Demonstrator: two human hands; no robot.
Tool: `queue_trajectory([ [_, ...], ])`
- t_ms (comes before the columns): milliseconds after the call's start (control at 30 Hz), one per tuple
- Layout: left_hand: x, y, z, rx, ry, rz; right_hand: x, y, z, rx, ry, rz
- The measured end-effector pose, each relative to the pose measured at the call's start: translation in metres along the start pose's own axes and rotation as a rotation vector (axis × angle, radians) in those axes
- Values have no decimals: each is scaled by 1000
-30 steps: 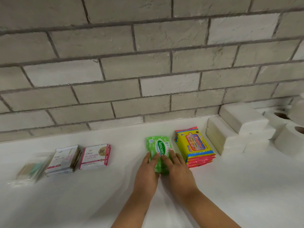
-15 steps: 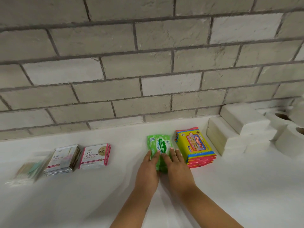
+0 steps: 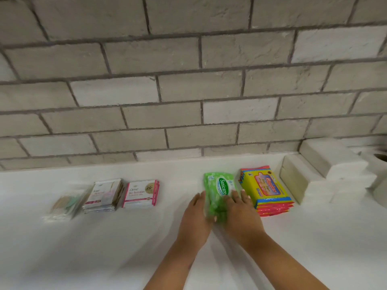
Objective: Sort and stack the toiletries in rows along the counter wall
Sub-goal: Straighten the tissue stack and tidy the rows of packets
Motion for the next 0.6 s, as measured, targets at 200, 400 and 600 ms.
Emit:
queue_trajectory([
  [200,-15,-33,-63,-133,325,-136,-9,-45,-13,293,222,-69],
  [400,-2,-77,-121,-111,348,-329,-3,-100,13,748,-40,62],
  [600,18,-110,-139,-63,240,-414,12,-143,38,925,-217,171],
])
Point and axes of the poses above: each hand's wrist, its own x-axis towards the middle knuckle, its own z-axis out of the palm, y = z × x, the point moved 3 cm from there along x, towards the middle knuckle, and after that the axes turned 6 degrees about z, right-handed, at the moved point
